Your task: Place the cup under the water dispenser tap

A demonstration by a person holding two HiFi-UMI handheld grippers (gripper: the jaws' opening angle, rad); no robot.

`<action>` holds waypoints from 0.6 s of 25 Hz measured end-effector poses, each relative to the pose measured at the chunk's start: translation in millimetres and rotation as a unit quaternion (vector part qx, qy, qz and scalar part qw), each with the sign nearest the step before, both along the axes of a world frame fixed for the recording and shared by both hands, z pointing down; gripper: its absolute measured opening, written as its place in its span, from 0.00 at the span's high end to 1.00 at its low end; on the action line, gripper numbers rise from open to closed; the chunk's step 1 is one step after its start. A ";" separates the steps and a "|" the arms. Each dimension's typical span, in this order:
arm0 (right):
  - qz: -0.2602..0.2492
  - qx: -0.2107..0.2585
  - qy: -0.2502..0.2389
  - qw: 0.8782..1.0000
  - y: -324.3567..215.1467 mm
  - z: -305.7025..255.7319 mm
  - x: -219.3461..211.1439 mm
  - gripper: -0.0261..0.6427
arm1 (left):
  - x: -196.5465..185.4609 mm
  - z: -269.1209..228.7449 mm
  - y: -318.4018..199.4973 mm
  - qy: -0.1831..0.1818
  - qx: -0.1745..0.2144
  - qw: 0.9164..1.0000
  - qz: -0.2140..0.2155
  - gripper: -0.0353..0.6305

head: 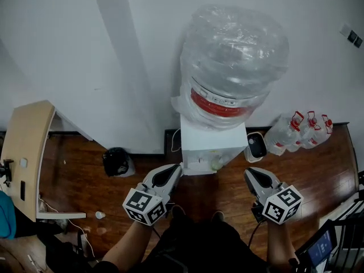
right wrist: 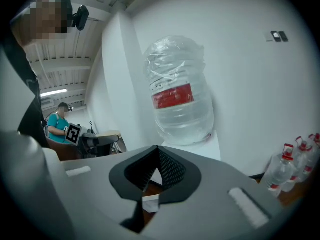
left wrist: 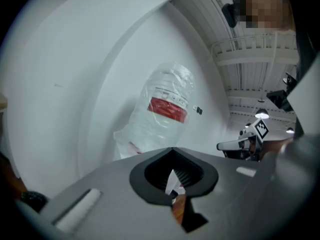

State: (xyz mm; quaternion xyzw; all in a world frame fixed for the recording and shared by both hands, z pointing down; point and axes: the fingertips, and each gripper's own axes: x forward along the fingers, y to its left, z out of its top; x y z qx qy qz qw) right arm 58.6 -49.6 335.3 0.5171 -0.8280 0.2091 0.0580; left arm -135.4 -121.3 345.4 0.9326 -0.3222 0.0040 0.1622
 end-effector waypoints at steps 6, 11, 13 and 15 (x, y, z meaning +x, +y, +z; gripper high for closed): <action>-0.016 0.029 -0.005 0.999 9.4 -40.6 8.2 0.96 | 12.6 -19.5 14.7 0.020 0.006 1.000 -0.003 0.78; -0.023 0.039 -0.008 0.999 11.2 -52.7 12.0 0.96 | 8.4 -19.4 26.9 0.012 -0.001 1.000 -0.010 0.78; -0.023 0.037 -0.010 0.999 11.4 -52.5 13.0 0.96 | 7.3 -17.3 29.0 0.017 -0.007 1.000 -0.015 0.78; -0.029 0.037 -0.012 0.999 11.4 -51.9 12.8 0.96 | 7.0 -14.9 31.4 0.026 -0.013 0.999 -0.021 0.78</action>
